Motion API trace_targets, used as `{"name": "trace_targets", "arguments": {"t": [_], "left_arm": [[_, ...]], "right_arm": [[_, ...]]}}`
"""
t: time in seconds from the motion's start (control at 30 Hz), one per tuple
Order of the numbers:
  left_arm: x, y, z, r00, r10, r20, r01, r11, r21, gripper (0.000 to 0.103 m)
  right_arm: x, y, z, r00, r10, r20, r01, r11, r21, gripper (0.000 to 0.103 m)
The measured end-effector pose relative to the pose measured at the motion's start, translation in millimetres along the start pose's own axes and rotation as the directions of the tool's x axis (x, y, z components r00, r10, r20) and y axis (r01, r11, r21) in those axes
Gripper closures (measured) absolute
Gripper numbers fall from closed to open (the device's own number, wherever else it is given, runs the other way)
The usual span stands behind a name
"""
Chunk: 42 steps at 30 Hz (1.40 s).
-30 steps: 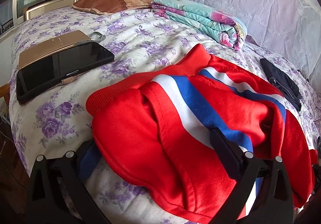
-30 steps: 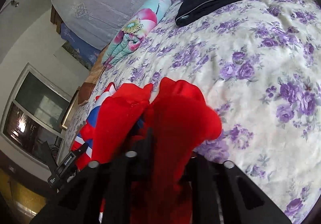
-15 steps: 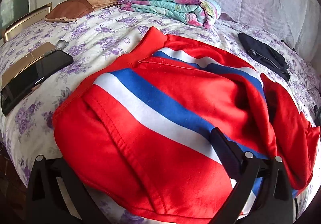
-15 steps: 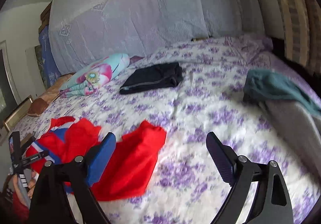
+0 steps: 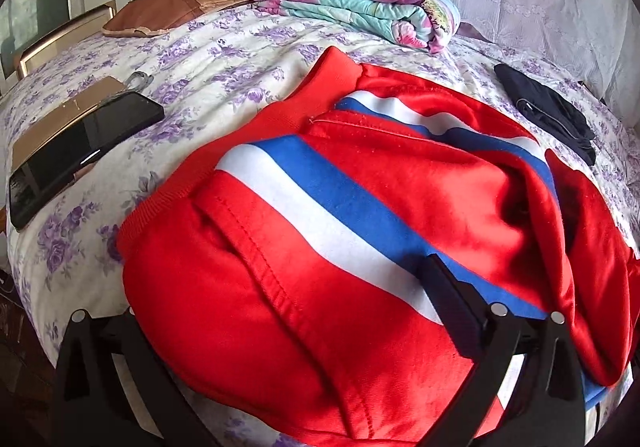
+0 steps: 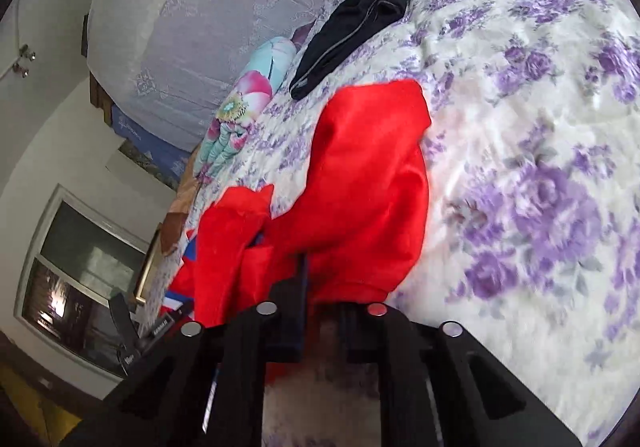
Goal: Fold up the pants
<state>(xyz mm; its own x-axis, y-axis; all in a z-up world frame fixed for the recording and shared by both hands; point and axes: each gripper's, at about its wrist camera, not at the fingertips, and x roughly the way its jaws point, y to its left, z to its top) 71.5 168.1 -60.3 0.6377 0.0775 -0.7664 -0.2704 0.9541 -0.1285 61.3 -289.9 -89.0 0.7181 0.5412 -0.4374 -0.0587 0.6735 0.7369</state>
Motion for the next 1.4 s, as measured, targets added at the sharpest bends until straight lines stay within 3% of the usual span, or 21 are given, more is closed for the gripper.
{"name": "trace_targets", "arguments": {"t": [0.03, 0.1, 0.17, 0.27, 0.37, 0.47, 0.53, 0.63, 0.7, 0.77, 0.8, 0.83, 0.97, 1.03, 1.1, 1.17, 1.2, 1.23, 1.3, 1.33, 1.4], "left_arm": [[-1, 1, 2, 1.000, -0.007, -0.010, 0.007, 1.000, -0.010, 0.004], [-9, 0, 7, 1.000, -0.009, -0.007, 0.008, 1.000, -0.028, 0.025], [-22, -7, 20, 0.999, -0.044, 0.003, 0.044, 0.999, -0.004, 0.074], [-38, -14, 43, 0.982, -0.187, 0.005, 0.187, 0.982, -0.037, 0.080], [-49, -17, 43, 0.961, -0.276, 0.001, 0.276, 0.958, -0.074, 0.080], [-43, -10, 17, 0.963, -0.267, -0.028, 0.263, 0.960, -0.091, 0.080], [-25, 8, -5, 0.960, -0.259, -0.102, 0.245, 0.960, -0.133, 0.079], [-29, 39, -21, 0.916, -0.397, -0.065, 0.380, 0.907, -0.180, 0.082], [-31, 46, -18, 0.896, -0.436, -0.084, 0.410, 0.885, -0.221, 0.078], [-31, 44, -15, 0.883, -0.459, -0.097, 0.426, 0.871, -0.244, 0.062], [-32, 40, -15, 0.880, -0.466, -0.091, 0.435, 0.868, -0.239, 0.057], [-34, 36, -15, 0.883, -0.463, -0.082, 0.436, 0.872, -0.224, 0.047], [-35, 11, -18, 0.912, -0.404, -0.067, 0.391, 0.908, -0.154, 0.022], [-34, 1, -17, 0.924, -0.377, -0.064, 0.367, 0.921, -0.130, 0.014], [-31, -6, -15, 0.937, -0.344, -0.062, 0.336, 0.935, -0.109, 0.011], [-31, -9, -16, 0.948, -0.313, -0.060, 0.308, 0.948, -0.085, 0.010], [-31, -9, -17, 0.949, -0.309, -0.060, 0.304, 0.949, -0.080, 0.010], [-31, -7, -16, 0.949, -0.311, -0.060, 0.306, 0.948, -0.084, 0.011], [-33, 0, -15, 0.943, -0.328, -0.055, 0.320, 0.940, -0.116, 0.016], [-34, 4, -15, 0.937, -0.345, -0.053, 0.336, 0.933, -0.131, 0.018], [-35, 10, -13, 0.922, -0.382, -0.058, 0.371, 0.917, -0.147, 0.019]], "right_arm": [[-5, 11, 4, 0.999, -0.004, 0.037, 0.006, 0.999, -0.039, 0.096], [-26, 38, 14, 0.991, -0.013, 0.135, 0.033, 0.988, -0.149, 0.096], [-52, 66, 32, 0.976, -0.009, 0.218, 0.063, 0.968, -0.242, 0.098], [-86, 87, 59, 0.962, -0.001, 0.272, 0.081, 0.955, -0.285, 0.099], [-118, 88, 56, 0.957, -0.073, 0.282, 0.168, 0.930, -0.328, 0.099], [-132, 55, 26, 0.963, -0.194, 0.185, 0.249, 0.903, -0.349, 0.097], [-136, 23, -2, 0.941, -0.316, 0.125, 0.339, 0.885, -0.319, 0.094], [-143, -8, -34, 0.919, -0.386, 0.082, 0.393, 0.880, -0.268, 0.093], [-147, -10, -37, 0.931, -0.356, 0.075, 0.363, 0.897, -0.252, 0.091], [-148, -9, -33, 0.948, -0.305, 0.088, 0.317, 0.924, -0.215, 0.086], [-147, -9, -32, 0.956, -0.279, 0.089, 0.291, 0.937, -0.191, 0.070], [-146, -9, -31, 0.964, -0.248, 0.096, 0.261, 0.951, -0.168, 0.057], [-139, -23, -18, 0.990, -0.093, 0.109, 0.091, 0.996, 0.026, 0.051], [-128, -39, -9, 0.991, 0.008, 0.130, -0.030, 0.985, 0.169, 0.042], [-116, -54, -2, 0.989, 0.008, 0.145, -0.051, 0.954, 0.294, 0.036], [-111, -65, 4, 0.986, -0.001, 0.167, -0.059, 0.934, 0.353, 0.037], [-115, -66, 8, 0.981, -0.014, 0.194, -0.055, 0.935, 0.350, 0.044], [-127, -62, 13, 0.968, -0.069, 0.241, -0.011, 0.948, 0.318, 0.063], [-159, -36, 18, 0.911, -0.183, 0.370, 0.137, 0.980, 0.147, 0.083], [-172, -14, 16, 0.870, -0.247, 0.427, 0.267, 0.964, 0.013, 0.088], [-173, 16, 5, 0.840, -0.345, 0.419, 0.461, 0.861, -0.215, 0.088]]}}
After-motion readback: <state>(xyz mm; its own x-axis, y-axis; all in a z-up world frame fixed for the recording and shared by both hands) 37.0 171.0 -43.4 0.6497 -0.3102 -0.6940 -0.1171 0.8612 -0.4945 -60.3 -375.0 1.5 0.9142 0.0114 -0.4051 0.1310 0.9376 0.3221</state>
